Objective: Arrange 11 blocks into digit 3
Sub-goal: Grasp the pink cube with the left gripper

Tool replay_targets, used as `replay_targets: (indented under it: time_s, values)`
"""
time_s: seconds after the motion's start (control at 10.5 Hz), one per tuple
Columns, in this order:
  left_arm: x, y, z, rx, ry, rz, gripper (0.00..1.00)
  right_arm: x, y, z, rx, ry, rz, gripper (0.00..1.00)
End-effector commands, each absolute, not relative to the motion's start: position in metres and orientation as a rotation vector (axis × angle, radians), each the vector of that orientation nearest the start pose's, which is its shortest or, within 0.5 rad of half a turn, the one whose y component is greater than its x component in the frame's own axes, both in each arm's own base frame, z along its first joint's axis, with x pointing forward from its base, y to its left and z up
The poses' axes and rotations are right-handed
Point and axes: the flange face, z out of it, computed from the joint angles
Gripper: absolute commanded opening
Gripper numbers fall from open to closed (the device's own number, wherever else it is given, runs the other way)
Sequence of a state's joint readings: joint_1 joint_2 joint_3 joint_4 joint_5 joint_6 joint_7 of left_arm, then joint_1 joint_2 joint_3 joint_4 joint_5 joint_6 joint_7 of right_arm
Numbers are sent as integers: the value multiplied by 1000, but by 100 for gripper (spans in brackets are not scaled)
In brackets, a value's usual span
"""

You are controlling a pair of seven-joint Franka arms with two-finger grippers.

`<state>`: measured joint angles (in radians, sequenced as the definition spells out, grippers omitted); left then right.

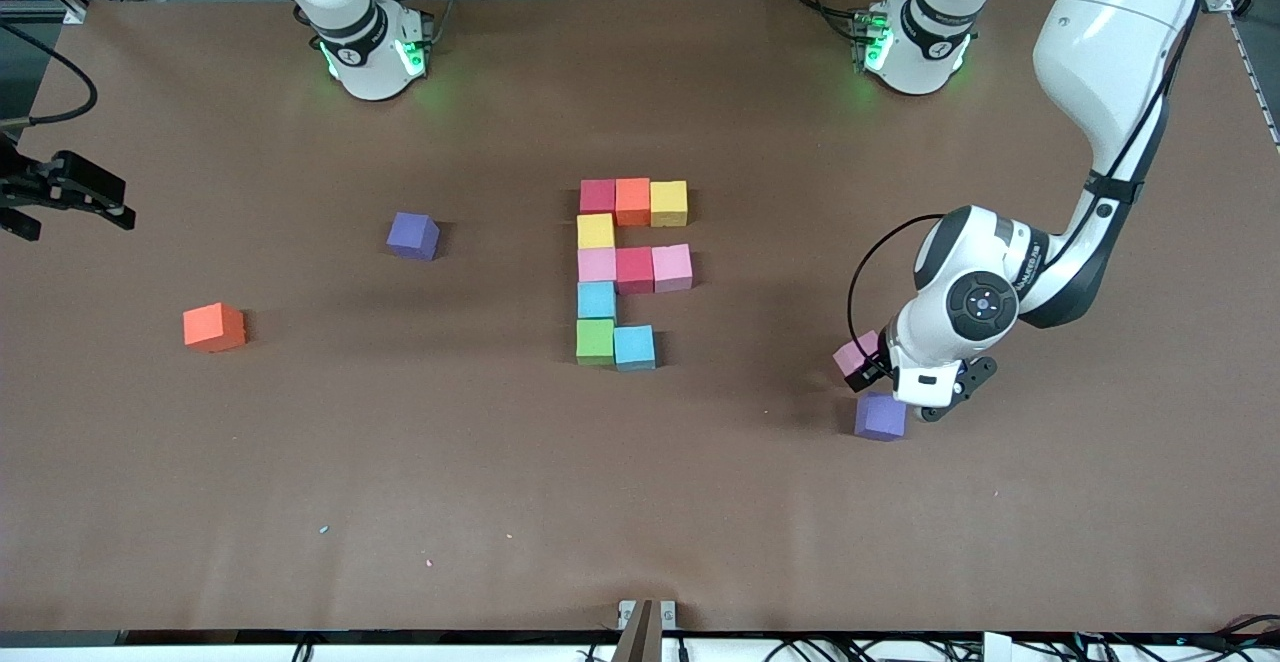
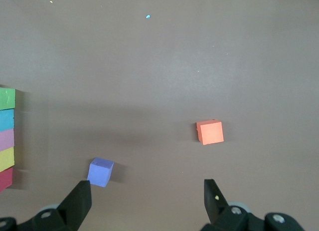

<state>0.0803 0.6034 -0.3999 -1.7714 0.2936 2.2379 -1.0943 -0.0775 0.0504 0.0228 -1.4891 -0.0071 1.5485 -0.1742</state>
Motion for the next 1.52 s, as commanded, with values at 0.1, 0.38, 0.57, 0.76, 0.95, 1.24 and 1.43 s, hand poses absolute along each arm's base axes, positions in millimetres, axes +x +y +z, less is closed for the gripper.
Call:
replay_targets:
  time_s: [0.1, 0.38, 0.57, 0.76, 0.95, 1.24, 1.43]
  values:
    - [625, -176, 223, -2957, -923, 64, 100, 565, -44, 630, -3081, -107, -6, 100]
    - [623, -185, 204, -2977, -928, 77, 100, 565, -45, 631, -3068, -58, -10, 100]
    - [621, -185, 198, -2973, -922, 93, 100, 565, -42, 631, -3068, -20, -3, 100]
    - [620, -189, 196, -2978, -908, 100, 75, 564, -42, 630, -3069, -32, 6, 100]
    - [623, -193, 199, -2976, -954, 97, 15, 564, -44, 633, -3077, -41, -5, 100]
    - [637, -215, 213, -2945, -1132, 66, 9, 565, -44, 636, -3085, -48, -26, 100]
    - [644, -252, 219, -2931, -1310, 113, 5, 566, -42, 635, -3088, -50, -27, 100]
